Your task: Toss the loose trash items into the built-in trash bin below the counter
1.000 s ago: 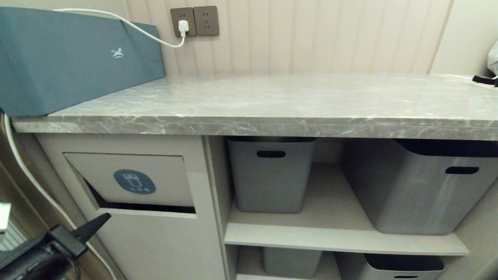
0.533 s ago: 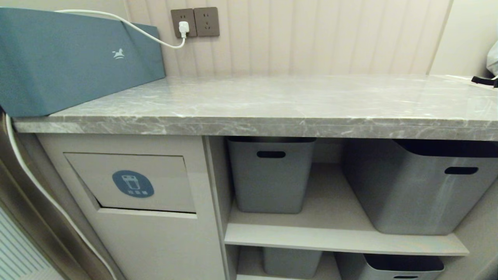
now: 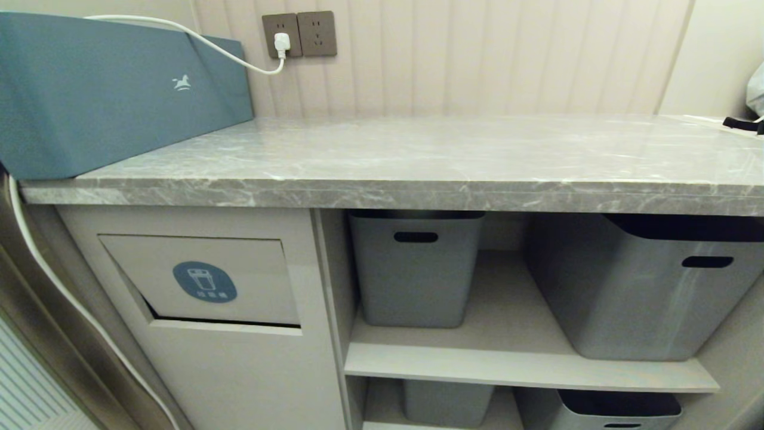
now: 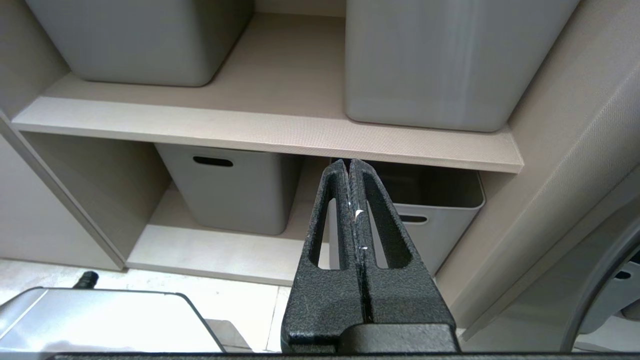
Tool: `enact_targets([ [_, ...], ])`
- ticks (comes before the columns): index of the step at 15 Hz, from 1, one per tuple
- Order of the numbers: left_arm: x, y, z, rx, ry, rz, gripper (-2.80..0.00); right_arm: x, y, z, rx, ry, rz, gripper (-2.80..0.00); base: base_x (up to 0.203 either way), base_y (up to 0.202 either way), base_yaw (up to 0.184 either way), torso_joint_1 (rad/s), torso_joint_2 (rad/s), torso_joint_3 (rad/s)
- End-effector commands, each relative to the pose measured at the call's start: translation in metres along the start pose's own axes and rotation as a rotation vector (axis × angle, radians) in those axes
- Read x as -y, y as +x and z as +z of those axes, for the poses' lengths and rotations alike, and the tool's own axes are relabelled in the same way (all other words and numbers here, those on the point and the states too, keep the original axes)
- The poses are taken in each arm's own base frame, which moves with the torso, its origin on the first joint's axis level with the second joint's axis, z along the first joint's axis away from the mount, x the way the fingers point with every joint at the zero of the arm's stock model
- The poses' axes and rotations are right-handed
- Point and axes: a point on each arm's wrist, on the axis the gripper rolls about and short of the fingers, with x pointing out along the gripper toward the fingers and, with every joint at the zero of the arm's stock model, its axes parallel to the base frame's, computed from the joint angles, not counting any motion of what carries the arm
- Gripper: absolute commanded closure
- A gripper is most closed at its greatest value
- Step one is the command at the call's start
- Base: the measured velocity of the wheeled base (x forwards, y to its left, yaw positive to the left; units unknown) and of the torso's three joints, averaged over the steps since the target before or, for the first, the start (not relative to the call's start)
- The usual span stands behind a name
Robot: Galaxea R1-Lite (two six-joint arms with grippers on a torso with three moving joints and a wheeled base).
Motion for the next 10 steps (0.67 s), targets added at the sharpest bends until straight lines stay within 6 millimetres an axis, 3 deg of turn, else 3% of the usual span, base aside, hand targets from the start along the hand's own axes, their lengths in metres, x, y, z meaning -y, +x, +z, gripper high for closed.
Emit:
enact_targets([
  [1,0.0002,0.0003,-0.0011,0.001,0.003,0.004,0.00,0.0000,0.0000,-0.0001,-0.001,0.003,0.000,0.00,0.000,0.000,0.000,0.000,0.00,0.000],
  [5,0.0002,0.0019,-0.0029,-0.052,0.000,0.004,0.00,0.0000,0.0000,-0.0001,-0.001,-0.001,-0.001,0.00,0.000,0.000,0.000,0.000,0.00,0.000],
  [10,0.0003,-0.0065,-0.0055,0.069,0.008,-0.065,0.00,0.0000,0.0000,-0.0002,-0.003,-0.005,0.000,0.00,0.000,0.000,0.000,0.000,0.00,0.000],
])
